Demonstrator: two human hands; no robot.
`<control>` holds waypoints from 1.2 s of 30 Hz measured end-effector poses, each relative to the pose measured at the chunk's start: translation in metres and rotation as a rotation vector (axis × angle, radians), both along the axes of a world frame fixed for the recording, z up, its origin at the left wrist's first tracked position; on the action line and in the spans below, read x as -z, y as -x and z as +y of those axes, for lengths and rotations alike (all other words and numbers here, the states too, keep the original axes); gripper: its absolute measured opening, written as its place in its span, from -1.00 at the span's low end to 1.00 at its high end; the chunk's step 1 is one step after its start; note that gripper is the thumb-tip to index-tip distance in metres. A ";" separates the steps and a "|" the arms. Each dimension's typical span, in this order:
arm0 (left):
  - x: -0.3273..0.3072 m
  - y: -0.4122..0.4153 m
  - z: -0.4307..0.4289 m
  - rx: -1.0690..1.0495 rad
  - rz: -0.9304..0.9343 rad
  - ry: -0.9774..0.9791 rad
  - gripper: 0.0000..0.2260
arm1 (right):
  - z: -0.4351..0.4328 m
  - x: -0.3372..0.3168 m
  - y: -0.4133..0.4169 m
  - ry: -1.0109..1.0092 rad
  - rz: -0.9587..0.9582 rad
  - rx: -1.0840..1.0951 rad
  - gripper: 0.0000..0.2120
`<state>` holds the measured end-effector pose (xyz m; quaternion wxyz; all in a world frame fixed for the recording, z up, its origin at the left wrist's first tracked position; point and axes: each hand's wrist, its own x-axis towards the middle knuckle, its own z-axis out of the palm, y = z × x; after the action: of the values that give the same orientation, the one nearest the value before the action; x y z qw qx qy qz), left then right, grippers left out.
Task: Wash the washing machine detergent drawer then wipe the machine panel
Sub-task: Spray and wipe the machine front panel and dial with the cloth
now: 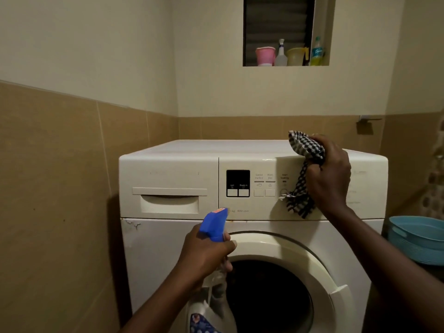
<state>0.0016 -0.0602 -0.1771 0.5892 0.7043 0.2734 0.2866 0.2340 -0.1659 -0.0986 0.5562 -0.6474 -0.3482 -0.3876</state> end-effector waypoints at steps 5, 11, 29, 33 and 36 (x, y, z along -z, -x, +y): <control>0.006 -0.002 -0.001 0.028 0.059 0.021 -0.77 | 0.000 -0.003 0.004 -0.002 -0.022 -0.011 -0.39; -0.016 -0.021 -0.015 0.083 -0.008 -0.108 -0.82 | 0.005 0.004 0.005 0.027 -0.001 0.040 -0.37; -0.028 -0.009 0.009 -0.062 -0.173 -0.109 -0.85 | 0.023 0.013 0.029 0.276 -0.250 -0.037 -0.38; -0.017 -0.006 0.014 -0.081 -0.184 -0.093 -0.86 | 0.049 0.008 0.052 0.337 -0.303 -0.112 -0.47; -0.012 -0.006 0.016 -0.088 -0.181 -0.096 -0.86 | 0.067 0.010 0.061 0.437 -0.385 -0.075 -0.47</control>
<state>0.0078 -0.0439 -0.1648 0.5641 0.6902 0.2357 0.3872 0.1732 -0.0988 -0.1085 0.3412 -0.6529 -0.5463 -0.3985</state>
